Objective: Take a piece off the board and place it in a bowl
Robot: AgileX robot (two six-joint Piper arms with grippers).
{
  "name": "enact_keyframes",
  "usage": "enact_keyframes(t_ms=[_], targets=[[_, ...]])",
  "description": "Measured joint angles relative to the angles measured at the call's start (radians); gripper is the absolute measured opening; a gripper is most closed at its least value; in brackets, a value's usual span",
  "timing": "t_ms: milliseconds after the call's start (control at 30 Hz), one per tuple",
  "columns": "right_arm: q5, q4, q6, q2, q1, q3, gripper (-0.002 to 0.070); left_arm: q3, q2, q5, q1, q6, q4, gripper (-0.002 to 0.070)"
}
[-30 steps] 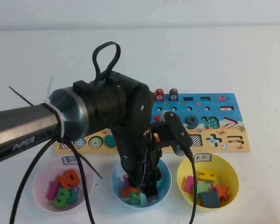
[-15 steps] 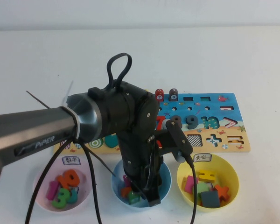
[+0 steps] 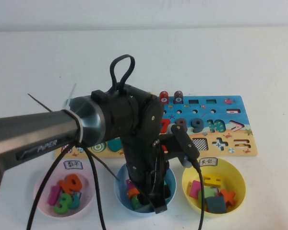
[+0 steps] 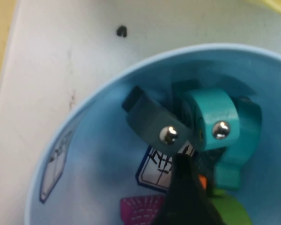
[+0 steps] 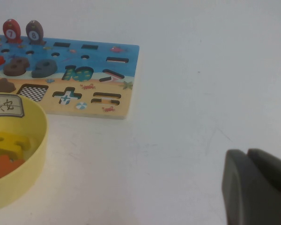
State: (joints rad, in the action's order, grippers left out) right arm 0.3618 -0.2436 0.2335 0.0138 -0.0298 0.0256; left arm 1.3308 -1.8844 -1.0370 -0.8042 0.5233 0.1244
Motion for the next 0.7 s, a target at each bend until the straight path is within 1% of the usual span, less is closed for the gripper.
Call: enact_keyframes(t_ms=[67,167,233,300,333,433,467,533,600,700], targets=[[0.000,0.000,0.000,0.000,0.000,0.000,-0.0017,0.000,-0.002,0.000,0.000,0.000,0.000,0.0421],[0.000,0.000,0.000,0.000,0.000,0.000,-0.0017,0.010,-0.002,-0.016,0.000,0.000,-0.004,0.0429],[0.000,0.000,0.000,0.000,0.000,0.000,-0.0017,0.033,-0.003,-0.047,0.000,-0.008,-0.008,0.0425],[0.000,0.000,0.000,0.000,0.000,0.000,-0.0017,0.062,-0.006,-0.081,0.000,-0.021,-0.009,0.0400],[0.000,0.000,0.000,0.000,0.000,0.000,-0.0017,0.080,-0.006,-0.101,0.000,-0.032,-0.010,0.0374],[0.000,0.000,0.000,0.000,0.000,0.000,-0.0017,0.112,-0.003,-0.137,0.000,-0.049,-0.010,0.0262],[0.000,0.000,0.000,0.000,0.000,0.000,-0.0017,0.115,0.005,-0.141,0.000,-0.057,-0.011,0.0195],[0.000,0.000,0.000,0.000,0.000,0.000,-0.0017,0.118,0.028,-0.150,0.000,-0.072,-0.011,0.0087],[0.000,0.000,0.000,0.000,0.000,0.000,-0.0017,0.118,0.058,-0.150,0.000,-0.083,-0.013,0.0039],[0.000,0.000,0.000,0.000,0.000,0.000,-0.0017,0.118,0.122,-0.143,0.000,-0.103,-0.013,0.0011]])
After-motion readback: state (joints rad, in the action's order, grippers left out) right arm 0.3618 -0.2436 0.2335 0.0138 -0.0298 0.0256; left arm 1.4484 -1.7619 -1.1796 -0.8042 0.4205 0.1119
